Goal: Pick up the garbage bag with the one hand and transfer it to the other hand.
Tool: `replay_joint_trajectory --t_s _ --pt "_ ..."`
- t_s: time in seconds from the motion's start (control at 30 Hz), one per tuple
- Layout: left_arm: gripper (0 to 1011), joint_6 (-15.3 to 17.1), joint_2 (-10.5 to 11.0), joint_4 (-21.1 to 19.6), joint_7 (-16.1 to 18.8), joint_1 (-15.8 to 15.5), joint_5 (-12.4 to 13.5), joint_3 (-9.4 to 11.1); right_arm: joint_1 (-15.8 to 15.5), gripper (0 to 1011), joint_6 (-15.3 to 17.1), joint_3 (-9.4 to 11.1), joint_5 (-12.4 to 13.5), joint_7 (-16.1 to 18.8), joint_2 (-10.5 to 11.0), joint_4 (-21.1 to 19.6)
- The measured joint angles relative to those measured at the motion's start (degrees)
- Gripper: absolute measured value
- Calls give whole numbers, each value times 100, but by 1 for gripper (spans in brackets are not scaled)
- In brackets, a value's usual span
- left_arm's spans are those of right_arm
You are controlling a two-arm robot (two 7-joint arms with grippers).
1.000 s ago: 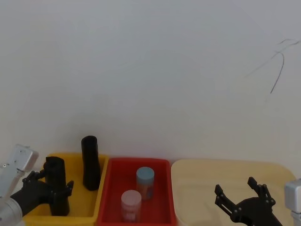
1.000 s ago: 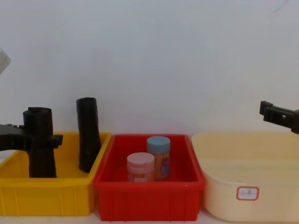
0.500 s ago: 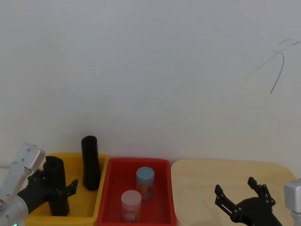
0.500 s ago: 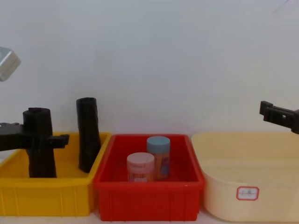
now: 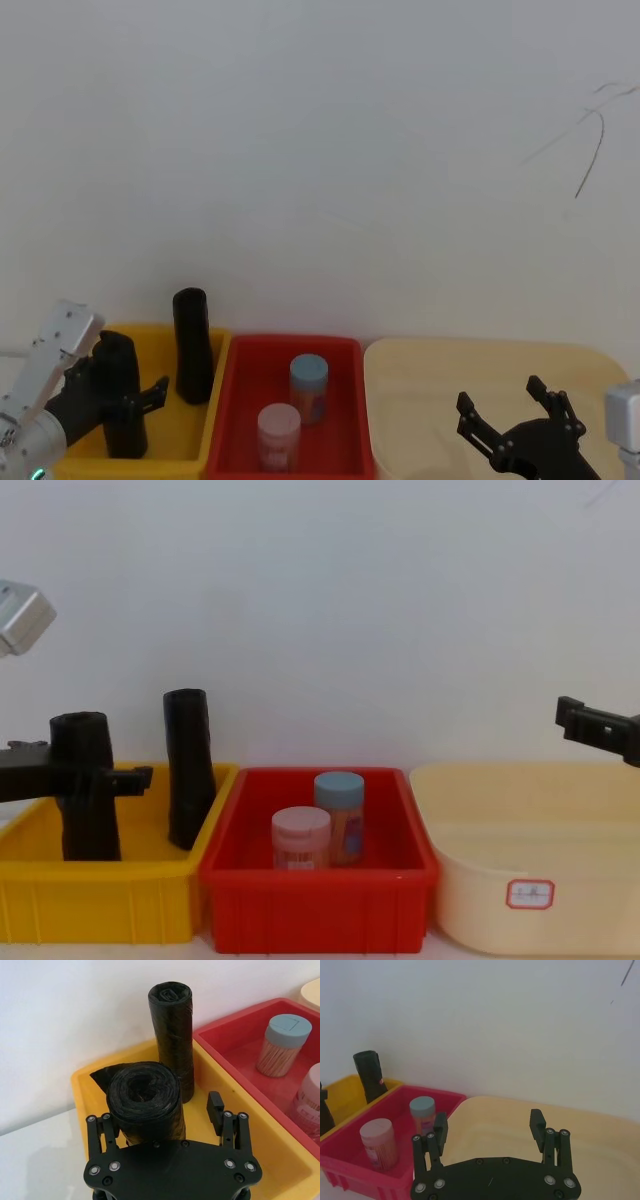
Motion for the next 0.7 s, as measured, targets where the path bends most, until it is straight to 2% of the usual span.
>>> replay_joint_trajectory --t_s 0.23,0.27,0.47,0.5,0.6,0.63,0.7 --pt "879 -9 -22 43 4 -30 33 4 0 1001 0 0 0 0 0 0" --pt "829 -11 -26 51 5 -37 38 4 0 1001 0 0 0 0 0 0" --pt "686 -16 -36 70 8 -51 51 5 0 1001 0 0 0 0 0 0" --pt "630 -17 -37 72 9 -52 52 5 0 1001 0 0 0 0 0 0" --pt "574 -19 -41 79 9 -56 56 5 0 1001 -1 0 0 0 0 0" --pt "512 -19 -42 80 10 -57 57 5 0 1001 0 0 0 0 0 0" --pt "497 -20 -43 83 10 -59 61 5 0 1001 0 0 0 0 0 0"
